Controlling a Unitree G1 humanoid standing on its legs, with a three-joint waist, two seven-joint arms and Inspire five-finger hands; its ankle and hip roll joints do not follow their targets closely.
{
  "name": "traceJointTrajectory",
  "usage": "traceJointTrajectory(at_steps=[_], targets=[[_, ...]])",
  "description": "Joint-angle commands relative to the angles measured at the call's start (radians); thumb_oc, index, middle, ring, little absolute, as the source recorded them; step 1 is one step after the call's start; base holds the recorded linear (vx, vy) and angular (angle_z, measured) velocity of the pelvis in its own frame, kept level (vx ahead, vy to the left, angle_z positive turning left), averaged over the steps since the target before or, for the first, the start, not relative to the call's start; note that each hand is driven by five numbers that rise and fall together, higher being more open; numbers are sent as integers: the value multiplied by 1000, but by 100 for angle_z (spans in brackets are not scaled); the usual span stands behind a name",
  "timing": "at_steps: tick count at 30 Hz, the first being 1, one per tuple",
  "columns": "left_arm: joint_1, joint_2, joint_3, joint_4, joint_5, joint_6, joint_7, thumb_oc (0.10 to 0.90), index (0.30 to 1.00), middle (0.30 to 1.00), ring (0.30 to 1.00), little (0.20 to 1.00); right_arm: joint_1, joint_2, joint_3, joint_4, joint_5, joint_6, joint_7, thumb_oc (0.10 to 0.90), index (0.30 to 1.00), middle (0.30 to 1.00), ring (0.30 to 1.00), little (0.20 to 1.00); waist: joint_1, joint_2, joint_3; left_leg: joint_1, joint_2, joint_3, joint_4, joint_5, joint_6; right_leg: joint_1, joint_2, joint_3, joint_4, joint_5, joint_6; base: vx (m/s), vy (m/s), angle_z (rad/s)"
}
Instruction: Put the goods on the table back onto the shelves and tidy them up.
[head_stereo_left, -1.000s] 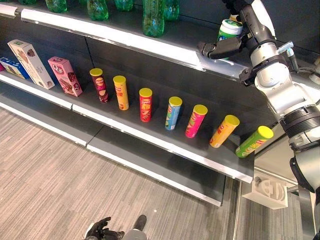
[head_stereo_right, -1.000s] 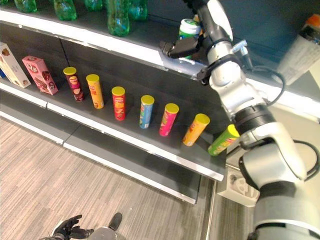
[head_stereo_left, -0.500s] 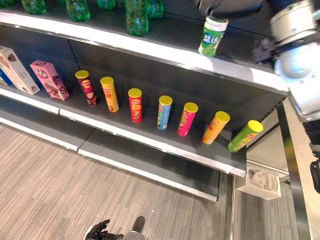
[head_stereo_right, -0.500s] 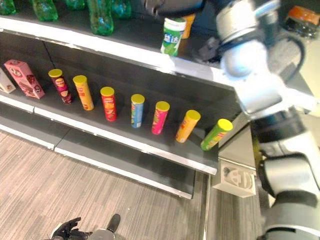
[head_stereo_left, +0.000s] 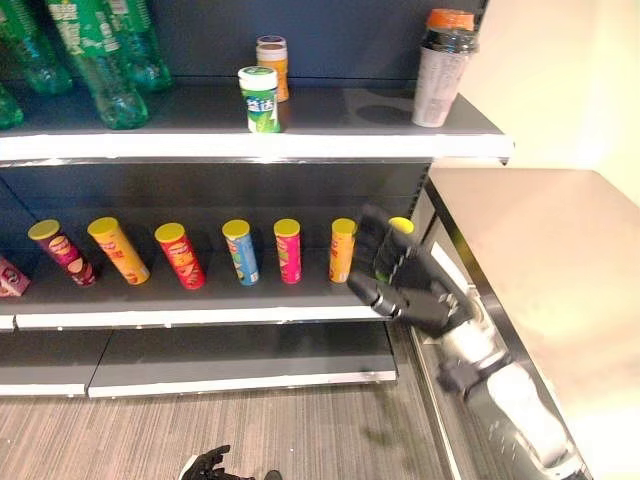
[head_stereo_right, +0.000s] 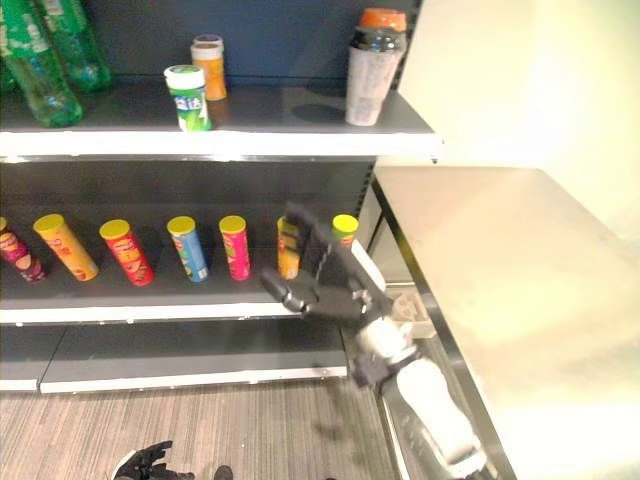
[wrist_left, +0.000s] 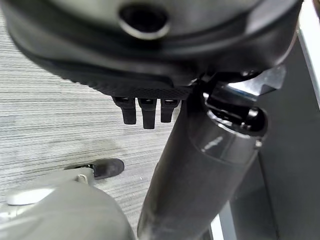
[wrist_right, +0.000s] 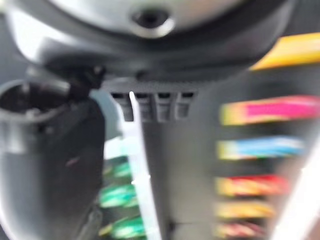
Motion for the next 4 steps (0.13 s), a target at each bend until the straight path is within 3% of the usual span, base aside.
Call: traceJointTrajectory(at_steps=[1,2,4], targets=[[-72,30,-4,-12,2,-54,-9,800,900,900,900,900,-110,19,-22,28,-107,-35,45,800,900,900,900,900,27,-14,15,97,-2,75,9,-171,-1,9,-34,-47,21,-40,39,-6,8,-8],[-71,30,-4,-12,2,-53,-9,800,900,900,900,900,-111,20,-21,30,-107,-37,45,800,900,900,900,900,27,-14,15,97,-2,75,9,-172,-1,9,-33,-47,21,-40,39,-14,2,-8],[-75,27,-14,-22,3,-57,-20,800,900,900,900,900,-89,13,-3,183,-349,-25,6,800,900,900,900,900,23,-13,20,100,-1,75,9,-171,-1,9,-33,-45,22,-41,39,-15,-4,-5]])
